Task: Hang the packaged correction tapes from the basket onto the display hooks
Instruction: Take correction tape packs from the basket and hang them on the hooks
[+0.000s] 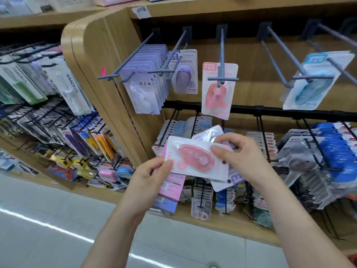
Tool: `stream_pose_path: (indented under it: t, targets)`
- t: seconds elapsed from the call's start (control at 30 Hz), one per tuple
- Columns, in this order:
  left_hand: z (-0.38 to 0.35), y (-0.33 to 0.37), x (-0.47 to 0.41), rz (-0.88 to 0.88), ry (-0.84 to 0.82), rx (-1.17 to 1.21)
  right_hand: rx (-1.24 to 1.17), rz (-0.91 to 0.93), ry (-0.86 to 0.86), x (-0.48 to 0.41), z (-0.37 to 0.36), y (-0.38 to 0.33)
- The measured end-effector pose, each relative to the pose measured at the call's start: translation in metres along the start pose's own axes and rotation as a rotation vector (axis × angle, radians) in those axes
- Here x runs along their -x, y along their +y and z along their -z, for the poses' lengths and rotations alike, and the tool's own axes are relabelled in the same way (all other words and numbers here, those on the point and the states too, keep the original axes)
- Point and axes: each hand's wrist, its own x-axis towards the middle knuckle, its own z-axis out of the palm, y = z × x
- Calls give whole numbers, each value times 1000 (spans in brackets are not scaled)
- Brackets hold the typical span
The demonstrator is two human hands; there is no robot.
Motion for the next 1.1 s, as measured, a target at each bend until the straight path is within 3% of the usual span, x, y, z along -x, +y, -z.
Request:
stream_pose_path:
  t: [0.2, 0.37, 0.5, 0.7, 0.83, 0.9, 1.1]
  targets:
    - [-1, 23, -14, -244, 143, -45, 155, -44, -251, 13, 6, 2]
    - [-13, 32, -22, -235, 73, -85, -91, 133, 186, 15, 14, -5]
    - [-30, 25, -23, -261, -4, -191, -118, 201, 271, 16, 7, -5]
    - [-29, 26, -30, -311, 81, -219, -137, 186, 279, 17, 9, -4]
    - [-12, 37, -39, -365, 126, -240, 189, 196, 117, 17, 28, -8]
    - [-4, 41, -42, -378, 135, -360, 357, 187, 14, 14, 38, -15]
    - [0, 46, -40, -314, -99, -696, 858, 302, -157, 2, 53, -62]
